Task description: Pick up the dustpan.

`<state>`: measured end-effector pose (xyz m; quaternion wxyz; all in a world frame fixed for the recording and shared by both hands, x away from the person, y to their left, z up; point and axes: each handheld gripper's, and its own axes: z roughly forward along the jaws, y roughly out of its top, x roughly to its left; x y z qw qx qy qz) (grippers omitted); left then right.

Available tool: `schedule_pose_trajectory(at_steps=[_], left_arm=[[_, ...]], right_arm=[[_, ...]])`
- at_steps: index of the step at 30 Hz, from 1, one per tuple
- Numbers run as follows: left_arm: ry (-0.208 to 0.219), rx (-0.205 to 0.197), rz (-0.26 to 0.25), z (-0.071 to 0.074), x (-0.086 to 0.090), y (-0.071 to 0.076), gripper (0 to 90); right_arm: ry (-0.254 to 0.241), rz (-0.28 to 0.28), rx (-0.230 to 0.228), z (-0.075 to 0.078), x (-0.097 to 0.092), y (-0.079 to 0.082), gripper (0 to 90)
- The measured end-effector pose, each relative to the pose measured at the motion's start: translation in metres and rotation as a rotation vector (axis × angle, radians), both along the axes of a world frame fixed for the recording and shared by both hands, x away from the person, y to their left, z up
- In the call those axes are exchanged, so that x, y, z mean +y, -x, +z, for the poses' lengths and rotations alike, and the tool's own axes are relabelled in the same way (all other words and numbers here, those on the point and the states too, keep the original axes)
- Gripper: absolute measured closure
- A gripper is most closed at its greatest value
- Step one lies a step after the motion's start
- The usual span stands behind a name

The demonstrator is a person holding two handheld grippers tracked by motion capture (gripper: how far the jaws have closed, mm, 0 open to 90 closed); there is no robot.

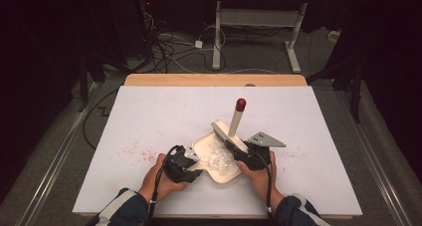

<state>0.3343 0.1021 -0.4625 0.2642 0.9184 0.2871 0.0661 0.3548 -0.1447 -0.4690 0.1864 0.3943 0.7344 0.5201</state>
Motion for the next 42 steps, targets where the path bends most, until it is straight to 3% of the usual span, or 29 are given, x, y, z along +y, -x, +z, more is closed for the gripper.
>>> schedule_pose_trajectory(at_steps=[7,11,17,21,34,38,42], left_arm=[[0.001,0.003,0.000,0.000,-0.001,-0.001,63.6],[0.001,-0.001,-0.001,0.001,0.001,-0.001,63.6],[-0.004,-0.009,-0.003,0.002,0.006,-0.001,63.6],[-0.020,-0.016,-0.015,0.003,0.012,-0.001,63.6],[0.006,-0.071,0.023,0.014,0.051,-0.004,63.7],[0.040,-0.085,0.040,0.022,0.074,-0.003,63.7],[0.027,-0.095,0.047,0.025,0.096,0.006,63.7]], right_arm=[[-0.016,0.062,0.003,0.004,0.012,0.010,67.7],[0.028,0.096,-0.030,0.006,0.021,0.015,67.7],[0.020,0.066,-0.081,0.023,0.008,0.016,67.7],[-0.020,0.025,-0.102,0.035,-0.008,0.012,67.7],[-0.036,-0.016,-0.084,0.039,-0.044,0.000,67.7],[-0.014,-0.007,-0.083,0.037,-0.049,-0.001,67.7],[-0.009,-0.008,-0.074,0.035,-0.052,-0.002,67.7]])
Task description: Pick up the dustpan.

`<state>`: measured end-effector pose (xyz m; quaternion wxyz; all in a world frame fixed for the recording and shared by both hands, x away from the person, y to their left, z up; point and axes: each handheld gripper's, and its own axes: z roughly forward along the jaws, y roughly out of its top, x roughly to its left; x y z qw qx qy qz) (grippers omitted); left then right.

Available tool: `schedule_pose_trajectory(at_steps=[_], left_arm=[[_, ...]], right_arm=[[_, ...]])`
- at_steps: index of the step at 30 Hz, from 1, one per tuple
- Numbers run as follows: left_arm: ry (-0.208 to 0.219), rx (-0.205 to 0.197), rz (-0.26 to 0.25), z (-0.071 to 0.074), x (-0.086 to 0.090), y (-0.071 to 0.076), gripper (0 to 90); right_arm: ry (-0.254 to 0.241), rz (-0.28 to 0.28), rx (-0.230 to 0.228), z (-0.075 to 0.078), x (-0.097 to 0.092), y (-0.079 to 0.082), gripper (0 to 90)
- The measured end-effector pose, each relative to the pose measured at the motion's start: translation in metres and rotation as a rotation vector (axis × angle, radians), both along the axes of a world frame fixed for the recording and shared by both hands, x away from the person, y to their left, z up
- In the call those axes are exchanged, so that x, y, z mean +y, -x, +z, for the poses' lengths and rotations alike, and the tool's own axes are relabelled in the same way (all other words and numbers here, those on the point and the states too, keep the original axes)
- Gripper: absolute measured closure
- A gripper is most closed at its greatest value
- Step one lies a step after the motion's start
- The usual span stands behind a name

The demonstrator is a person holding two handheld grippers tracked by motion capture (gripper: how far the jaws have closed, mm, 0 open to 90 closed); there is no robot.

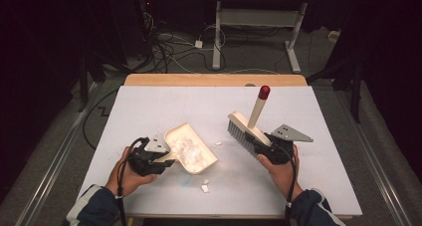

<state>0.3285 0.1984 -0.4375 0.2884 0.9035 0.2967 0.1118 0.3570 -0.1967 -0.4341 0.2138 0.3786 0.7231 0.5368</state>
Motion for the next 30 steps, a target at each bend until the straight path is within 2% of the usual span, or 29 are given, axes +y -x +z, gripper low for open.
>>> schedule_pose_trajectory(at_steps=[5,9,12,16,18,20,23,25,27,30], left_arm=[[-0.019,0.001,-0.014,-0.001,0.024,0.019,63.7],[-0.022,0.010,-0.040,-0.003,0.035,0.029,63.7],[-0.048,0.030,-0.082,-0.005,0.033,0.034,63.7],[-0.078,0.062,-0.164,-0.007,0.026,0.037,63.7],[-0.095,0.070,-0.189,-0.006,0.025,0.039,63.7],[-0.093,0.081,-0.209,-0.007,0.024,0.042,63.7],[-0.112,0.076,-0.229,-0.005,0.023,0.045,63.7],[-0.107,0.066,-0.215,-0.003,0.024,0.047,63.7],[-0.101,0.049,-0.170,-0.002,0.026,0.047,63.7],[-0.084,0.048,-0.118,-0.003,0.029,0.045,63.7]], right_arm=[[0.012,-0.008,0.003,-0.004,0.003,-0.005,67.7],[0.031,-0.007,-0.003,-0.009,0.009,-0.010,67.7],[0.034,-0.010,-0.010,-0.012,0.013,-0.014,67.7],[0.040,-0.012,-0.025,-0.016,0.021,-0.019,67.7],[0.041,-0.002,-0.017,-0.019,0.026,-0.020,67.7],[0.058,0.012,-0.013,-0.022,0.029,-0.021,67.7],[0.074,0.025,-0.008,-0.024,0.032,-0.019,67.7],[0.069,0.033,-0.005,-0.023,0.033,-0.019,67.7],[0.075,0.032,-0.010,-0.022,0.033,-0.018,67.7],[0.061,0.037,-0.012,-0.019,0.032,-0.018,67.7]])
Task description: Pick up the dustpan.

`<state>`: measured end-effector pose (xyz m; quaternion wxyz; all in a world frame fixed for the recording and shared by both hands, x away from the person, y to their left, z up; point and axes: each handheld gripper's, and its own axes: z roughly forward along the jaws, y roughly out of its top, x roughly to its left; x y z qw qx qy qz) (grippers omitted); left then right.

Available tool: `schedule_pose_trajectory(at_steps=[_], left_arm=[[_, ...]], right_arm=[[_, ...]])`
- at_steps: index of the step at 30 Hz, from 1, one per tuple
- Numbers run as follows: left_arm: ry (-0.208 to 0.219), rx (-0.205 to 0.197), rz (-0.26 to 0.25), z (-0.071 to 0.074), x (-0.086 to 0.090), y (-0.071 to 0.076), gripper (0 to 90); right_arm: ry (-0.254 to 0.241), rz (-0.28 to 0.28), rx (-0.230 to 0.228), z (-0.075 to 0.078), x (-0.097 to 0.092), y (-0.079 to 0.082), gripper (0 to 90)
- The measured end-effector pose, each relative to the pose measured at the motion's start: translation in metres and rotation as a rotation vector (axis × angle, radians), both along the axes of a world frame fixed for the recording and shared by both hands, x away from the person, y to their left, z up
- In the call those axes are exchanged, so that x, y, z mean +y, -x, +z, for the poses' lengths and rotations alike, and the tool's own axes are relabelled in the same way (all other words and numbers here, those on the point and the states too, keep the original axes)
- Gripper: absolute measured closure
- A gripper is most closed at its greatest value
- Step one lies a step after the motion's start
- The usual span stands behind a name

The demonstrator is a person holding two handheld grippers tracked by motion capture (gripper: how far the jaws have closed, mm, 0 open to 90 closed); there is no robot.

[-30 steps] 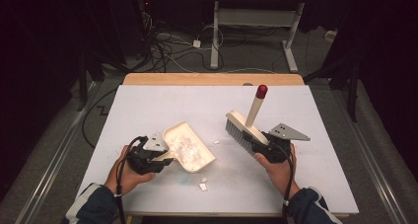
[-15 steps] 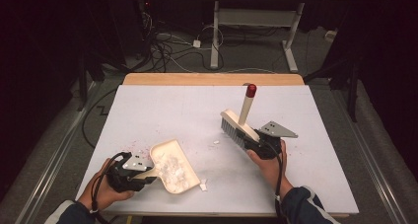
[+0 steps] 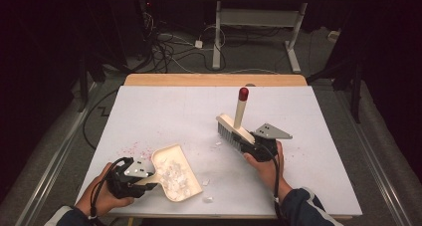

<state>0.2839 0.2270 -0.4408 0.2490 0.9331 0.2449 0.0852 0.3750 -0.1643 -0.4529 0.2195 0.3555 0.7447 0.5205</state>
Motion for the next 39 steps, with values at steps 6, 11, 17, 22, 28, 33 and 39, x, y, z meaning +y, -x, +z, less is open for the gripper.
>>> schedule_pose_trajectory(at_steps=[6,11,17,22,28,33,39], left_arm=[[0.007,0.010,0.011,-0.004,0.002,-0.002,63.6],[0.004,0.014,0.031,-0.008,0.005,-0.004,63.7],[-0.003,0.008,0.071,-0.011,0.010,-0.009,63.6],[-0.008,0.016,0.090,-0.015,0.012,-0.012,63.6],[-0.008,0.015,0.092,-0.015,0.012,-0.012,63.6],[-0.010,0.014,0.091,-0.015,0.012,-0.012,63.6],[-0.009,0.010,0.095,-0.015,0.012,-0.012,63.6]], right_arm=[[-0.048,0.081,0.025,0.017,-0.005,0.019,67.7],[-0.107,0.291,0.073,0.032,-0.011,0.046,67.7],[-0.084,0.529,0.133,0.032,-0.009,0.075,67.7],[-0.042,0.682,0.208,0.018,0.004,0.087,67.7],[0.049,0.722,0.231,0.001,0.018,0.087,67.8],[0.069,0.641,0.209,-0.001,0.012,0.075,67.8],[0.087,0.546,0.180,0.000,0.001,0.061,67.7]])
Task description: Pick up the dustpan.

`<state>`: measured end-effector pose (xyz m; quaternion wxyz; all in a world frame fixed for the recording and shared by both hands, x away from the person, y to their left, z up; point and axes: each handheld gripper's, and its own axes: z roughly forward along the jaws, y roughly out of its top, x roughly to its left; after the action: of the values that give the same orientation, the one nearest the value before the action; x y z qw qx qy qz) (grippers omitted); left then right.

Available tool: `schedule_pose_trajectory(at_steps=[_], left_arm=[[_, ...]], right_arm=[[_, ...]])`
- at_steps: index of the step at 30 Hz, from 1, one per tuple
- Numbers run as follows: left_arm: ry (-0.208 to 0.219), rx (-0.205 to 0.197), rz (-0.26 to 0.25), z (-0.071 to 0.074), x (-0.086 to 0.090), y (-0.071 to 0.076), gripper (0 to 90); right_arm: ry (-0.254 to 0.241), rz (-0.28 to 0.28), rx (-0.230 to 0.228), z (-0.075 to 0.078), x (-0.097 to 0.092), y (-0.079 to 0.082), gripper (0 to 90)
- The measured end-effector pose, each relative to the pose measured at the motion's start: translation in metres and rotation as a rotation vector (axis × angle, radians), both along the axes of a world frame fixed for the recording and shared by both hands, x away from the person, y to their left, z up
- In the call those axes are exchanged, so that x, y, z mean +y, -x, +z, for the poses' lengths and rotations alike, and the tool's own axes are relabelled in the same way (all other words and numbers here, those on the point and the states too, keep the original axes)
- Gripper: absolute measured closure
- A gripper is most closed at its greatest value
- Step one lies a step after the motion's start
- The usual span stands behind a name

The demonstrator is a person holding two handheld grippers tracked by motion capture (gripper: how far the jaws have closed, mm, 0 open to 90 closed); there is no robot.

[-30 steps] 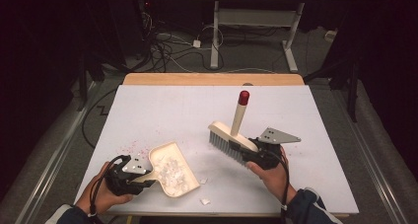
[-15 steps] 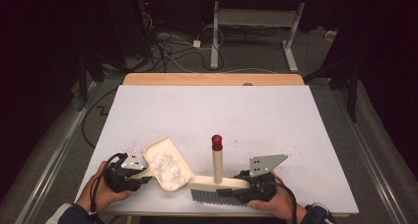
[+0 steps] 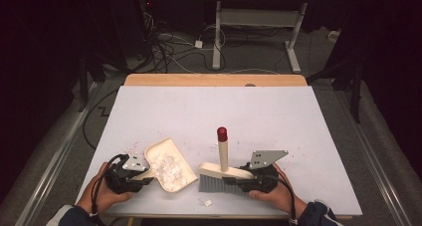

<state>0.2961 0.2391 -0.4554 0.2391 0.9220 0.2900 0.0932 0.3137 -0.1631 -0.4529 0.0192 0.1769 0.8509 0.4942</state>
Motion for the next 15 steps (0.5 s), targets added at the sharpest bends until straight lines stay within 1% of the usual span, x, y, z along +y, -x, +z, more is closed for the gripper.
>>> schedule_pose_trajectory(at_steps=[2,4,6,7,8,11,13,15], left_arm=[[0.003,-0.007,0.005,0.001,0.001,0.000,63.6],[0.007,-0.011,0.013,0.002,0.002,0.000,63.6],[0.012,-0.011,0.017,0.002,0.004,0.000,63.6],[0.011,-0.009,0.018,0.002,0.004,-0.001,63.6],[0.011,-0.007,0.019,0.002,0.004,-0.001,63.6],[0.008,-0.001,0.019,0.001,0.004,-0.001,63.6],[0.007,0.001,0.020,0.000,0.004,-0.002,63.6],[0.007,0.003,0.020,0.000,0.004,-0.002,63.6]], right_arm=[[-0.003,-0.018,-0.010,0.001,-0.002,-0.001,67.8],[-0.019,-0.017,-0.012,0.004,-0.004,-0.001,67.8],[-0.028,-0.024,-0.032,0.009,-0.003,0.002,67.8],[-0.043,-0.022,-0.034,0.011,-0.003,0.003,67.8],[-0.066,-0.017,-0.022,0.014,-0.003,0.005,67.8],[-0.115,0.019,-0.015,0.022,0.002,0.015,67.8],[-0.144,0.063,0.004,0.025,0.008,0.023,67.8],[-0.160,0.096,0.028,0.024,0.016,0.029,67.8]])
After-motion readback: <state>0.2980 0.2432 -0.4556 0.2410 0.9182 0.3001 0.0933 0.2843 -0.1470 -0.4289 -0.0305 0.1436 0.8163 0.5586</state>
